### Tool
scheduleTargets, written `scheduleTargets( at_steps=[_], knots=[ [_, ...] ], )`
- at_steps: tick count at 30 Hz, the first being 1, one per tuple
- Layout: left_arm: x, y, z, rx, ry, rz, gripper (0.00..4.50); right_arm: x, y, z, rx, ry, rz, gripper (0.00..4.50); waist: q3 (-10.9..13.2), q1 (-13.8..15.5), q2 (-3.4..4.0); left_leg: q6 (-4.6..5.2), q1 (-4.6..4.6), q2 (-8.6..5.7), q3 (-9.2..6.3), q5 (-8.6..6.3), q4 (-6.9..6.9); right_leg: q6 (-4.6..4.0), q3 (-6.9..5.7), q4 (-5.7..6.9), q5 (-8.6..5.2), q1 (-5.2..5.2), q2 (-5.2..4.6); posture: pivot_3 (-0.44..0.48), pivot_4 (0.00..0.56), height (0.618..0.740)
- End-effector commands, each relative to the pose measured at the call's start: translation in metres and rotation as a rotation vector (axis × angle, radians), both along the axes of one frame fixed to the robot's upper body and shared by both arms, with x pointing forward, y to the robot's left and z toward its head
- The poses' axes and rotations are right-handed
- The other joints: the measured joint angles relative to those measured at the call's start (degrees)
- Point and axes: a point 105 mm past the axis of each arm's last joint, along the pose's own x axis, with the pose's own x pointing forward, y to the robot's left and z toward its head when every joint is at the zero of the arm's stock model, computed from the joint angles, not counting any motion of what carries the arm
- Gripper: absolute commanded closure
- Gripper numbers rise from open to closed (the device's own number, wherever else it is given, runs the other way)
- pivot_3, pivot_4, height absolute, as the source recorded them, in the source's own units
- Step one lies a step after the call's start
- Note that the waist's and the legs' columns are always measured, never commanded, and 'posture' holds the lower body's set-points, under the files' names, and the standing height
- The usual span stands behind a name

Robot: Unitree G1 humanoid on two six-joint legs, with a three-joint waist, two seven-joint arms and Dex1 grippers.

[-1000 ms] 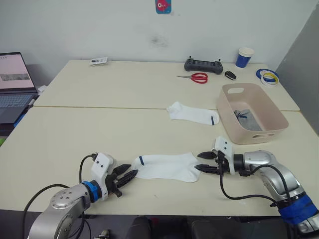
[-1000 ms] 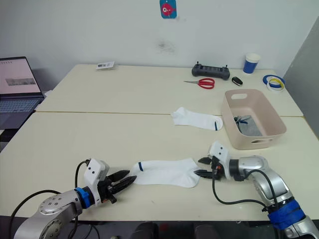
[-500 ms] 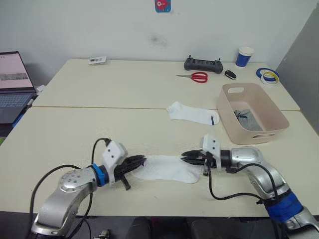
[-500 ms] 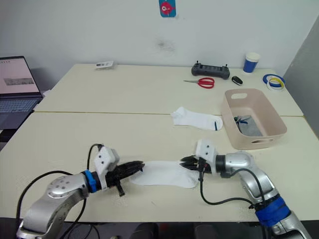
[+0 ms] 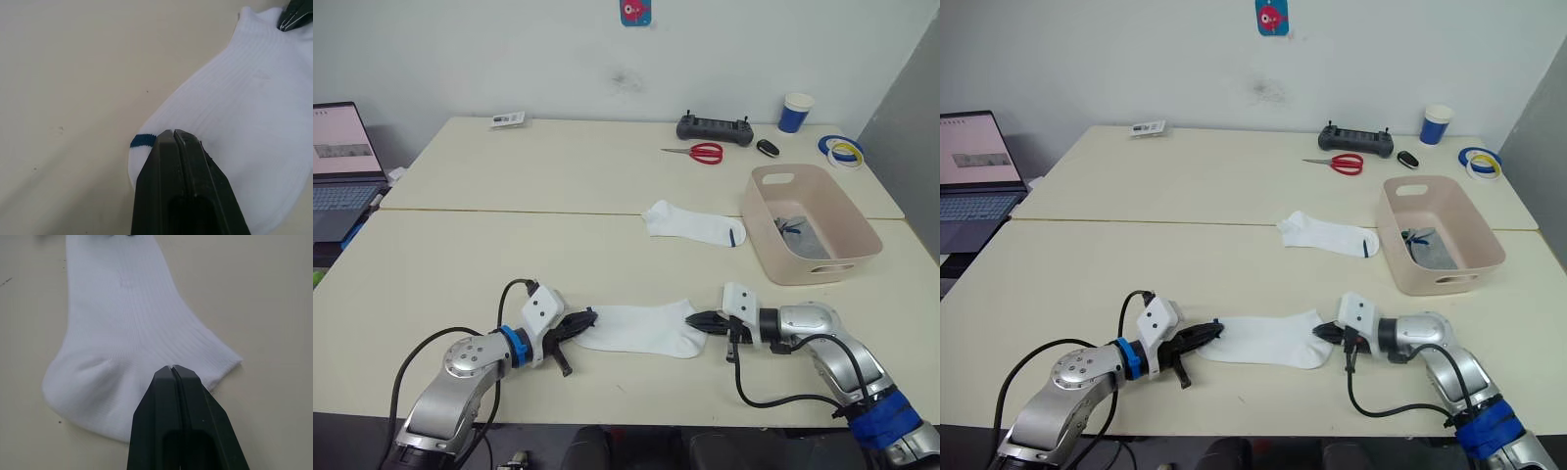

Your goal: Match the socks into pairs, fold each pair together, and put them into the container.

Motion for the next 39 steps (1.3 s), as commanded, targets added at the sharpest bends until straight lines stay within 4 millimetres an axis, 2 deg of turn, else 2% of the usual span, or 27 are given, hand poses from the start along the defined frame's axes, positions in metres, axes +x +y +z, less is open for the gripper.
scheduleTargets(
  at_steps=[1,3,4,6,8,10,13,17,18,22,26,29,32,37,39],
  knots=[
    [-0.001,-0.002,0.019,-0.100,-0.004,0.022,4.50,0.006,0.004,0.029,0.122,-0.053,-0.058,4.47,0.01,0.01,-0.01,0.00,-0.01,0.01,-0.01,0.00,0.00,0.00,0.00,0.00,0.00,-0.01,0.00,0.000,0.150,0.740],
    [0.001,0.002,0.031,-0.144,-0.023,0.052,4.50,0.009,0.006,0.041,0.153,-0.101,-0.085,4.47,0.01,-0.03,-0.01,0.00,-0.07,0.04,-0.06,0.00,0.00,0.00,-0.01,0.03,0.00,-0.07,0.00,0.000,0.150,0.740],
    [0.003,0.006,0.036,-0.156,-0.037,0.074,4.33,0.010,0.006,0.047,0.176,-0.108,-0.106,4.31,0.01,-0.03,-0.01,0.00,-0.08,0.07,-0.09,0.00,0.00,0.00,0.00,0.04,0.00,-0.09,0.00,0.000,0.150,0.740],
    [0.007,0.025,0.046,-0.161,-0.076,0.156,3.88,0.016,-0.001,0.064,0.231,-0.156,-0.198,3.87,0.01,-0.03,-0.01,0.00,-0.08,0.09,-0.15,0.00,-0.02,-0.01,0.00,0.04,-0.01,-0.09,0.00,0.000,0.150,0.740],
    [0.011,0.045,0.053,-0.156,-0.119,0.248,3.24,0.016,-0.012,0.069,0.241,-0.187,-0.268,3.18,0.01,0.02,-0.01,0.00,-0.08,0.10,-0.18,0.00,-0.03,-0.02,0.00,0.04,-0.01,-0.09,0.00,0.000,0.150,0.740],
    [0.012,0.064,0.056,-0.154,-0.150,0.340,2.57,0.012,-0.029,0.063,0.220,-0.199,-0.342,2.44,0.01,0.07,-0.02,0.00,-0.09,0.09,-0.18,0.00,-0.04,-0.03,0.00,-0.01,-0.02,-0.08,0.00,0.000,0.150,0.740],
    [0.009,0.089,0.050,-0.112,-0.164,0.430,1.54,0.000,-0.056,0.045,0.147,-0.212,-0.426,1.31,0.00,0.25,-0.02,0.00,-0.12,0.02,-0.17,0.00,-0.09,-0.03,0.00,-0.16,-0.02,-0.03,-0.03,0.000,0.150,0.740],
    [-0.002,0.102,0.037,-0.084,-0.156,0.469,0.26,-0.018,-0.077,0.036,0.151,-0.203,-0.507,0.00,0.00,0.17,-0.02,-0.01,-0.14,0.00,-0.05,-0.01,-0.10,-0.02,0.01,-0.24,-0.02,-0.04,-0.06,0.000,0.150,0.740],
    [-0.004,0.102,0.035,-0.086,-0.153,0.470,0.02,-0.020,-0.080,0.034,0.160,-0.199,-0.522,0.00,0.00,0.10,-0.02,-0.01,-0.13,0.00,-0.03,-0.01,-0.09,-0.01,0.02,-0.24,-0.02,-0.04,-0.06,0.000,0.150,0.740],
    [-0.003,0.098,0.034,-0.088,-0.165,0.469,0.02,-0.025,-0.077,0.027,0.188,-0.181,-0.555,0.00,-0.02,-0.06,-0.07,-0.03,-0.02,0.07,-0.02,0.01,-0.07,-0.04,0.07,-0.12,0.06,-0.02,-0.08,0.000,0.150,0.740],
    [0.013,0.090,0.042,-0.081,-0.173,0.434,0.02,-0.015,-0.061,0.030,0.201,-0.197,-0.545,0.00,-0.02,0.00,-0.06,-0.12,0.07,0.05,-0.07,0.07,-0.05,-0.10,0.10,0.12,0.06,-0.03,-0.04,0.000,0.150,0.740],
    [0.029,0.080,0.056,-0.084,-0.209,0.391,0.02,0.009,-0.041,0.046,0.182,-0.264,-0.518,0.00,-0.02,-0.15,-0.06,-0.24,0.05,0.02,-0.04,0.14,-0.05,-0.07,0.03,0.15,0.08,-0.07,0.04,0.000,0.150,0.740],
    [0.040,0.055,0.075,-0.112,-0.254,0.299,0.02,0.035,-0.025,0.056,0.105,-0.330,-0.494,0.00,-0.02,-0.20,-0.06,-0.28,-0.02,0.00,0.03,0.16,-0.06,-0.02,0.03,0.17,0.11,-0.17,0.06,0.000,0.150,0.740],
    [0.045,0.010,0.100,-0.132,-0.299,0.139,0.02,0.079,0.000,0.071,0.054,-0.396,-0.468,0.00,-0.02,-0.01,-0.08,-0.28,-0.11,0.01,-0.02,0.16,-0.09,0.00,-0.01,0.13,0.08,-0.20,0.06,0.000,0.150,0.740],
    [0.046,0.002,0.107,-0.138,-0.311,0.116,0.02,0.089,0.010,0.072,0.028,-0.411,-0.433,0.00,-0.02,0.01,-0.08,-0.28,-0.14,0.02,-0.03,0.16,-0.10,-0.05,-0.02,0.12,0.11,-0.22,0.05,0.000,0.150,0.740]
  ],
)
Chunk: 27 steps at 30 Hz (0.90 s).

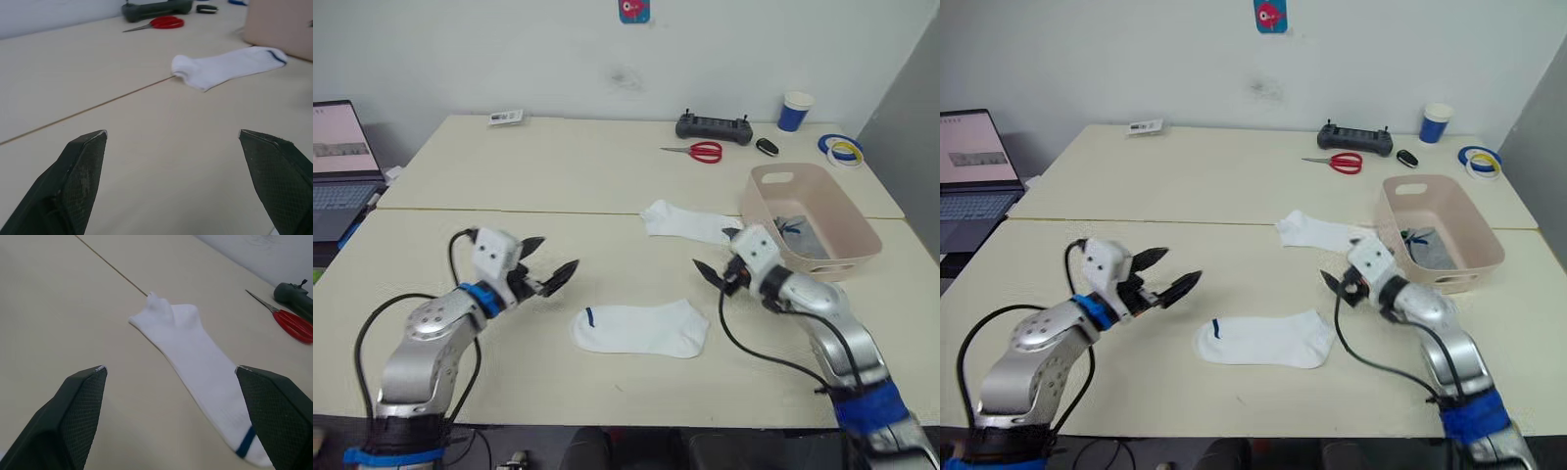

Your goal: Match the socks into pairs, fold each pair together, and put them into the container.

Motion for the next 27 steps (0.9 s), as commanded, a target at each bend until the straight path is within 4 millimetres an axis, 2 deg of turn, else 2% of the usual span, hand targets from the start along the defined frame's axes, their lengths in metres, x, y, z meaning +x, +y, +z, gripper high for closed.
scheduleTargets(
  at_steps=[1,3,5,10,16,19,27],
  knots=[
    [-0.002,-0.016,0.020,-0.008,-0.053,-0.054,0.02,0.014,0.015,0.006,-0.057,-0.046,0.044,0.00,0.00,0.00,0.00,0.00,0.00,0.00,0.00,0.00,0.00,-0.09,-0.01,0.00,0.05,0.00,0.00,0.000,0.150,0.740],
    [-0.005,-0.023,0.022,0.006,-0.056,-0.091,0.02,0.036,0.043,0.004,-0.154,-0.076,0.104,0.00,0.00,-0.48,-0.01,0.01,0.01,0.00,0.00,0.00,0.00,-0.18,-0.01,-0.02,0.10,0.01,0.00,0.000,0.150,0.740],
    [-0.009,-0.027,0.019,0.031,-0.050,-0.118,0.02,0.054,0.060,0.001,-0.189,-0.074,0.113,0.00,0.02,-1.46,-0.01,0.01,0.04,0.00,0.09,0.00,-0.03,-0.21,0.04,0.00,0.12,-0.03,0.00,0.000,0.150,0.740],
    [-0.013,-0.028,0.019,0.024,-0.064,-0.099,0.02,0.074,0.070,-0.014,-0.242,-0.008,0.104,0.00,0.02,-1.27,-0.01,0.01,0.04,0.03,-0.04,0.00,-0.01,-0.25,0.00,0.13,0.11,-0.02,-0.04,0.000,0.150,0.740],
    [-0.015,-0.025,0.025,0.004,-0.084,-0.064,0.02,0.082,0.071,-0.028,-0.230,0.116,0.068,0.00,0.01,-1.42,-0.01,0.01,0.12,-0.01,-0.04,0.00,0.03,-0.26,-0.01,0.25,0.12,0.03,-0.09,0.000,0.150,0.740],
    [-0.016,-0.025,0.024,0.003,-0.082,-0.056,0.00,0.085,0.067,-0.032,-0.194,0.166,0.031,0.61,0.01,-1.43,-0.01,0.01,0.20,0.00,-0.07,0.01,0.03,-0.26,0.00,0.30,0.12,0.07,-0.06,0.000,0.150,0.740],
    [-0.014,-0.026,0.024,-0.008,-0.082,-0.050,0.00,0.091,0.050,-0.035,-0.093,0.244,-0.082,3.41,0.01,-0.94,-0.01,0.00,0.18,-0.07,-0.08,0.05,0.09,-0.28,0.00,0.30,0.13,0.12,-0.06,0.000,0.150,0.740]
  ],
)
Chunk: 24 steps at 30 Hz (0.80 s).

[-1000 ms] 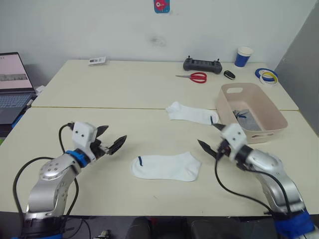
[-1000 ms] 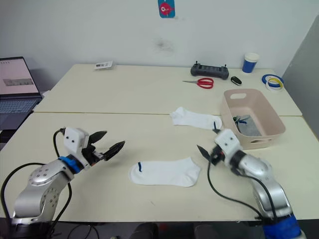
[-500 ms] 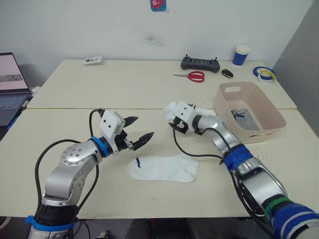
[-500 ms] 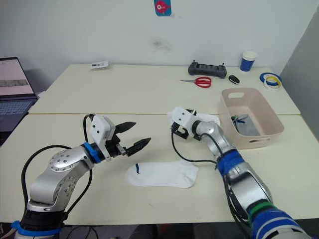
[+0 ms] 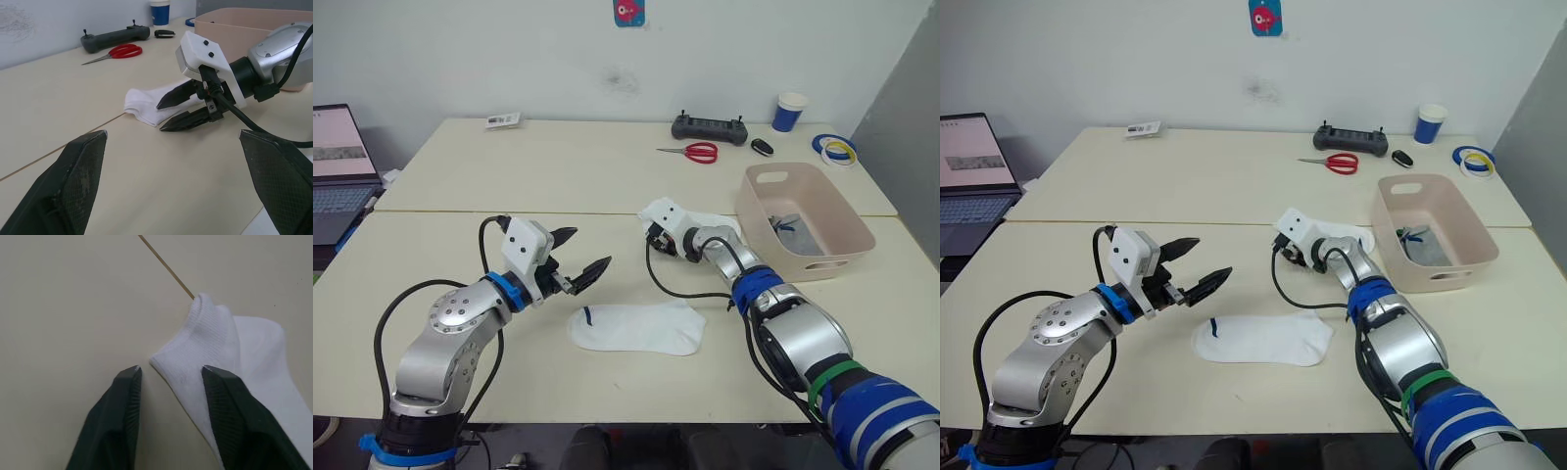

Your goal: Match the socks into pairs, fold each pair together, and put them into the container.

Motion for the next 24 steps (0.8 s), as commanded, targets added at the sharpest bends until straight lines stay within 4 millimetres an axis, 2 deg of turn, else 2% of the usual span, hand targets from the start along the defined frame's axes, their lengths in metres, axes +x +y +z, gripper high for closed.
scheduleTargets(
  at_steps=[1,3,9,13,14,17,19,24],
  knots=[
    [-0.001,-0.003,0.013,-0.013,-0.050,-0.009,0.00,0.007,-0.021,-0.002,0.039,0.046,-0.113,3.81,0.00,0.09,0.00,0.00,-0.01,0.00,0.00,0.00,0.00,0.00,0.00,-0.01,0.00,0.00,0.00,0.000,0.150,0.740],
    [-0.001,-0.004,0.014,-0.016,-0.050,-0.010,0.00,0.008,-0.023,-0.001,0.096,0.077,-0.145,4.48,0.00,0.10,0.00,0.00,-0.02,0.00,-0.01,0.00,0.00,0.00,0.00,0.00,0.00,-0.01,0.00,0.000,0.150,0.740],
    [-0.001,-0.005,0.012,-0.016,-0.046,-0.014,0.00,0.008,-0.024,0.001,0.117,0.083,-0.147,4.48,0.00,0.07,0.00,0.00,-0.03,0.02,-0.04,0.00,-0.03,0.00,0.01,0.00,0.00,-0.03,0.00,0.000,0.150,0.740],
    [-0.003,-0.005,0.013,-0.015,-0.046,-0.018,0.00,0.005,-0.011,0.012,0.132,0.049,-0.049,4.48,0.00,-0.01,0.00,0.00,-0.05,0.01,-0.03,0.00,-0.03,0.00,0.00,-0.01,0.00,-0.05,0.00,0.000,0.150,0.740],
    [-0.005,-0.003,0.013,-0.013,-0.040,-0.023,0.00,0.002,-0.004,0.016,0.124,0.032,0.022,4.48,0.00,-0.09,0.00,0.00,-0.06,0.01,-0.02,0.00,-0.04,0.00,0.00,-0.01,0.00,-0.06,0.00,0.000,0.150,0.740],
    [-0.015,0.010,0.010,0.018,0.025,-0.052,0.00,-0.031,0.021,0.026,0.038,-0.068,0.406,4.48,0.01,-0.45,0.01,0.01,-0.09,0.05,-0.02,-0.01,-0.07,0.00,-0.01,-0.04,0.00,-0.11,0.02,0.000,0.150,0.740],
    [-0.023,0.017,0.006,0.041,0.070,-0.076,0.00,-0.054,0.023,0.027,0.032,-0.087,0.562,4.48,0.02,-0.50,0.03,0.01,-0.10,0.07,-0.04,-0.02,-0.12,0.02,-0.06,-0.03,-0.02,-0.15,0.02,0.000,0.150,0.740],
    [-0.033,0.030,0.001,0.053,0.144,-0.095,0.00,-0.105,0.022,0.041,0.068,-0.096,0.805,4.48,0.06,-0.37,0.08,0.01,-0.13,0.19,-0.16,-0.03,-0.16,0.02,-0.10,-0.06,-0.12,-0.16,-0.03,0.000,0.150,0.740]
  ],
)
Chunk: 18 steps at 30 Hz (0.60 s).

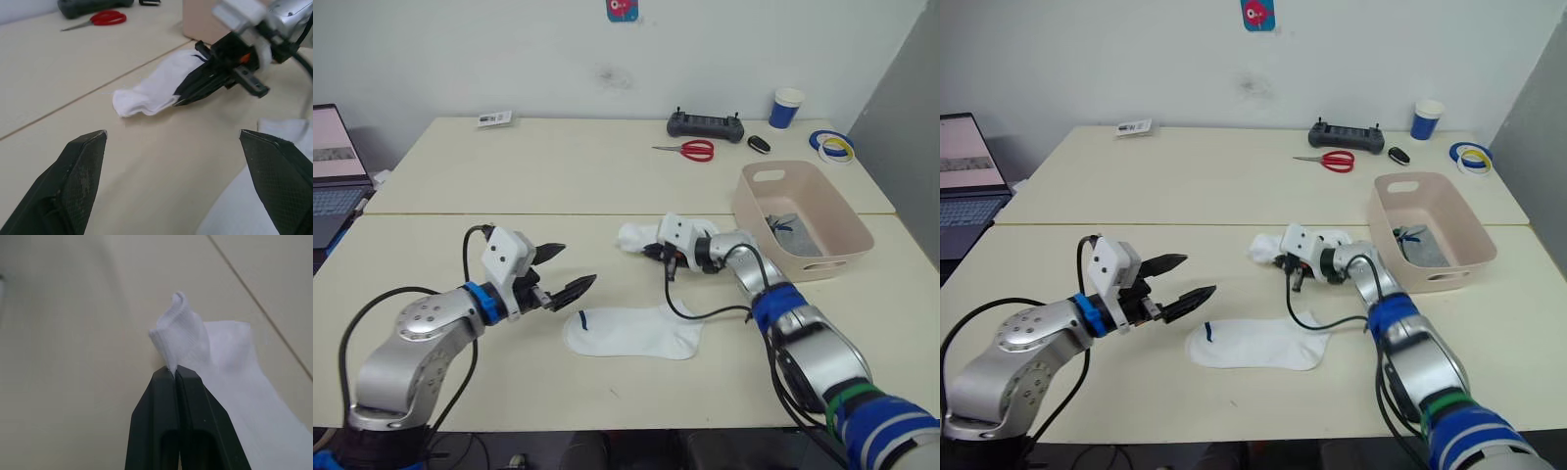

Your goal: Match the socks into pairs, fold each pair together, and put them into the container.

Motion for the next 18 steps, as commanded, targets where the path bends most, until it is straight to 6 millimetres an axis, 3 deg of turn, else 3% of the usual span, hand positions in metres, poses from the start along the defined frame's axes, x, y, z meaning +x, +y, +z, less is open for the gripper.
scheduleTargets(
  at_steps=[1,4,9,14,18],
  knots=[
    [-0.007,0.003,0.011,-0.003,-0.004,-0.036,0.00,-0.034,0.011,0.039,0.065,-0.075,0.208,4.48,0.01,-0.02,0.01,0.00,0.00,0.00,-0.02,0.00,0.01,0.00,0.00,0.02,0.00,0.00,0.00,0.000,0.150,0.740],
    [-0.013,0.002,0.011,-0.018,0.052,-0.074,0.00,-0.063,0.007,0.044,0.066,-0.047,0.339,4.48,0.02,0.02,0.01,0.00,0.03,-0.02,-0.03,0.00,0.02,0.03,0.00,0.03,-0.02,0.02,0.00,0.000,0.150,0.740],
    [-0.022,0.001,0.005,0.005,0.125,-0.132,0.00,-0.109,-0.001,0.030,0.012,0.001,0.521,4.48,0.01,0.13,0.00,0.00,0.07,-0.06,-0.07,0.00,0.06,0.27,0.02,0.00,-0.17,0.11,0.00,0.000,0.150,0.740],
    [-0.019,-0.004,0.003,0.021,0.122,-0.155,0.00,-0.119,-0.012,0.004,-0.067,0.043,0.553,4.48,0.02,0.15,-0.01,-0.01,0.09,-0.08,0.05,0.01,0.10,0.27,0.02,0.00,-0.16,0.09,0.00,0.000,0.150,0.740],
    [-0.018,-0.010,-0.003,0.055,0.127,-0.185,0.00,-0.114,-0.021,0.008,-0.061,0.031,0.497,3.54,0.03,0.17,-0.02,-0.01,0.09,-0.08,0.09,0.01,0.10,0.27,0.04,0.00,-0.16,0.08,0.02,0.000,0.150,0.740]
  ],
)
